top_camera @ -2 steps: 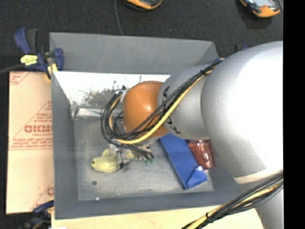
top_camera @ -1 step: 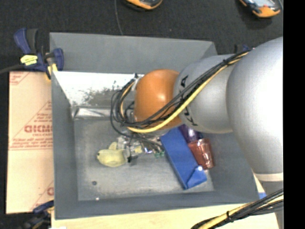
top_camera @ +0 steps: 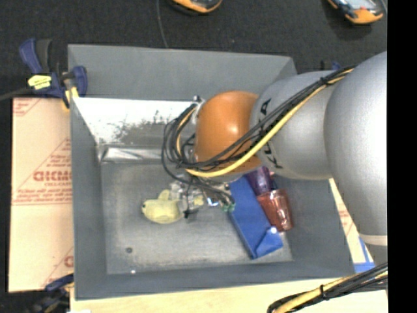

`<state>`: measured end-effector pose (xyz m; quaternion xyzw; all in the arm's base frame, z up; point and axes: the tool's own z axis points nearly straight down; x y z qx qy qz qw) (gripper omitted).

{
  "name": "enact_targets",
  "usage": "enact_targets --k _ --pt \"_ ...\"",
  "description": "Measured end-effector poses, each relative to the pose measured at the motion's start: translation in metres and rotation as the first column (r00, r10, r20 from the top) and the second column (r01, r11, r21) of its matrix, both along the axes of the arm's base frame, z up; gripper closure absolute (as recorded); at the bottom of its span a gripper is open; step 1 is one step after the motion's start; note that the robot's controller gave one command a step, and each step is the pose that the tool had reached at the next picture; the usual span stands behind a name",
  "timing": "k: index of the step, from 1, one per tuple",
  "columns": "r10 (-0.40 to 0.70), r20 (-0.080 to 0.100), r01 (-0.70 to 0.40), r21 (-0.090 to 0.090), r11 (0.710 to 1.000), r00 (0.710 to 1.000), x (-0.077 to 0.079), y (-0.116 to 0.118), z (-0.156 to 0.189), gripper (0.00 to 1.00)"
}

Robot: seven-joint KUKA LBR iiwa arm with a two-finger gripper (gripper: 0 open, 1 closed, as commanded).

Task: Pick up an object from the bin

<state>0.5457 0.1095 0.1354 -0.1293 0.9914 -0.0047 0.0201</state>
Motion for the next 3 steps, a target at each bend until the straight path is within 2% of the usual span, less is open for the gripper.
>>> enact_targets --k 1,2,3 --pt "-0.026 -0.003 0.026 0.009 1.000 1.000 0.007 0.008 -0.047 1.00" --pt "0.012 -0.003 -0.012 0.002 1.000 1.000 0.027 0.022 -0.061 1.00" --pt "-0.036 -0.011 0.036 0.004 0.999 0.999 0.014 0.002 -0.006 1.00"
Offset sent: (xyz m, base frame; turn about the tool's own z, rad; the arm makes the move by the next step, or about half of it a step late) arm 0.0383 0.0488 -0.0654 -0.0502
